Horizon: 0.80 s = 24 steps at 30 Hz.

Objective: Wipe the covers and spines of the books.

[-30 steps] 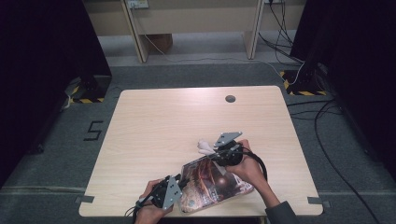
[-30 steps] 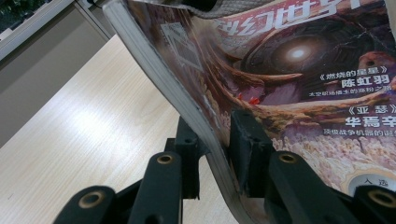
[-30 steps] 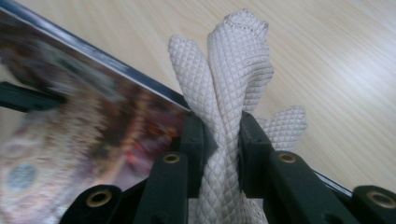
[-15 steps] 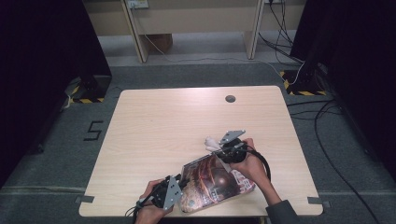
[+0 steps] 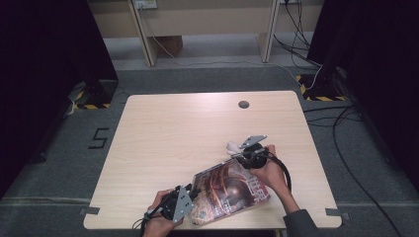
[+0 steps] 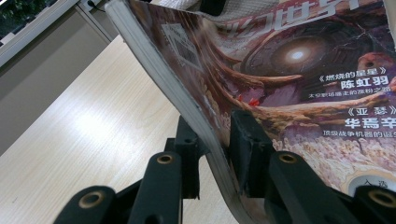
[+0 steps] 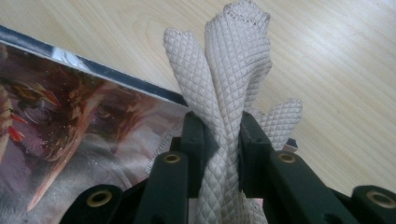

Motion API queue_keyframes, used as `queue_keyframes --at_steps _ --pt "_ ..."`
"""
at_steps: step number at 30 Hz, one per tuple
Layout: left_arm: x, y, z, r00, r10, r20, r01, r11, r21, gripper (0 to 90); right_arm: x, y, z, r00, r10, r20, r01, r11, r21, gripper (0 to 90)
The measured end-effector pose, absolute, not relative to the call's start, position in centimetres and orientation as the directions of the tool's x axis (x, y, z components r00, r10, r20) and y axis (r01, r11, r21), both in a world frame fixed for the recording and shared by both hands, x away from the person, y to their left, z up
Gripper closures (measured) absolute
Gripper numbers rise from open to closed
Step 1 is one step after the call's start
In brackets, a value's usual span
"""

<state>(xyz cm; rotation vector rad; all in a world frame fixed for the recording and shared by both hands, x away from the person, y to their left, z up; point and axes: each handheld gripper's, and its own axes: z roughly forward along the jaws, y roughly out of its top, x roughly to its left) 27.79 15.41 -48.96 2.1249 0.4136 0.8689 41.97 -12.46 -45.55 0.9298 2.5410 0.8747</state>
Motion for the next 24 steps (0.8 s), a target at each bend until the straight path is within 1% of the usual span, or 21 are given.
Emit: queue_keyframes --at_steps 4,5,11,15,24 --pt "27.8 15.4 -48.9 0.713 0.541 0.445 0.003 -0.638 0.77 73.2 41.7 -12.1 -45.3 -0.759 0.648 -0.063 0.469 0.613 0.636 75.4" --pt "27.9 15.5 -49.0 0.715 0.543 0.441 0.008 -0.637 0.771 73.2 41.3 -11.6 -45.1 -0.775 0.629 -0.063 0.453 0.623 0.638 74.7" --pt "27.8 15.5 -48.9 0.715 0.54 0.444 0.003 -0.638 0.77 73.0 40.6 -10.8 -44.4 -0.801 0.594 -0.072 0.419 0.642 0.642 75.5" --pt "27.8 15.4 -48.9 0.713 0.538 0.449 0.003 -0.644 0.765 73.0 41.0 -11.1 -44.7 -0.798 0.599 -0.063 0.427 0.637 0.641 76.0" --pt "27.8 15.4 -48.9 0.715 0.535 0.451 0.0 -0.644 0.765 72.9 41.9 -12.2 -45.8 -0.764 0.64 -0.086 0.464 0.637 0.616 76.1"
